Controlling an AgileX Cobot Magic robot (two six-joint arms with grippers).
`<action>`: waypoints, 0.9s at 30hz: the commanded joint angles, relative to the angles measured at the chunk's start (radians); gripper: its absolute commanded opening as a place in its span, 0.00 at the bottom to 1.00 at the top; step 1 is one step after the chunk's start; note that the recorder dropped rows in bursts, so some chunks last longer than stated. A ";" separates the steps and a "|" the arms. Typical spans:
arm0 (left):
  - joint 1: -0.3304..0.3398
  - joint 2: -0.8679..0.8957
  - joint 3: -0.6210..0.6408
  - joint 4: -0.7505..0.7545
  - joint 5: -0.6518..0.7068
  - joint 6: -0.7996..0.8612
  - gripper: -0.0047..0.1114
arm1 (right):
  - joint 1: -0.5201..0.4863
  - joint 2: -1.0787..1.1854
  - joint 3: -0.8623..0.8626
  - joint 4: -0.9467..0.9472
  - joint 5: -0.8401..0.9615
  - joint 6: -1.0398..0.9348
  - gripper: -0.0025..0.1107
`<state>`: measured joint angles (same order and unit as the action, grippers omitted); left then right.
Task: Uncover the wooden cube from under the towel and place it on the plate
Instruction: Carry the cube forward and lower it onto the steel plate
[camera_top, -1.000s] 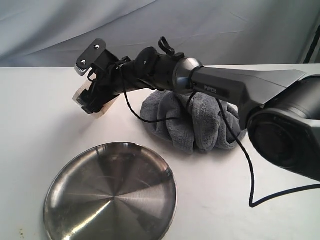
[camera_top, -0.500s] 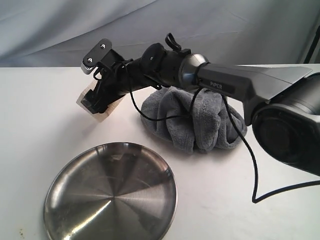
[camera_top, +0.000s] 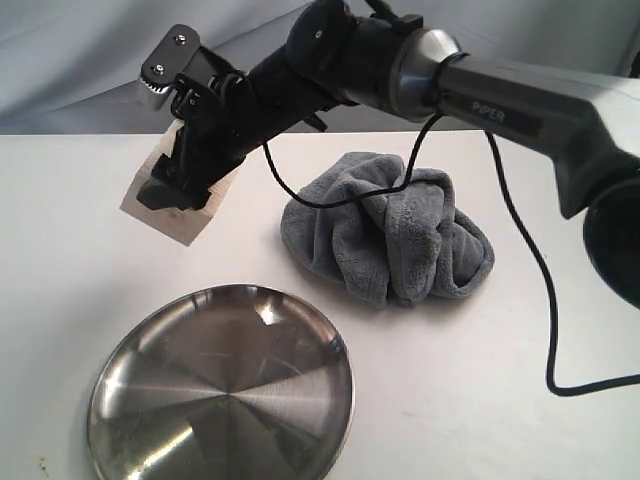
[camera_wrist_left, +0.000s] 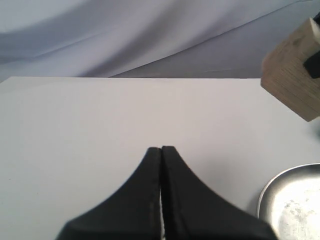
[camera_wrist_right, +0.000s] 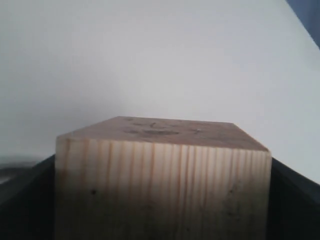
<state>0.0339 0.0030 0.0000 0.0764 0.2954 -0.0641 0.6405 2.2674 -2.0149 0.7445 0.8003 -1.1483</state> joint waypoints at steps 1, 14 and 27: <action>-0.005 -0.003 0.000 -0.006 -0.011 -0.004 0.05 | -0.001 -0.055 -0.006 -0.050 0.166 0.002 0.02; -0.005 -0.003 0.000 -0.006 -0.011 -0.004 0.05 | 0.028 -0.067 -0.006 -0.203 0.421 0.044 0.02; -0.005 -0.003 0.000 -0.006 -0.011 -0.004 0.05 | 0.129 0.045 -0.006 -0.353 0.421 0.106 0.02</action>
<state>0.0339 0.0030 0.0000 0.0764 0.2954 -0.0641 0.7670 2.3063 -2.0149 0.3938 1.2206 -1.0542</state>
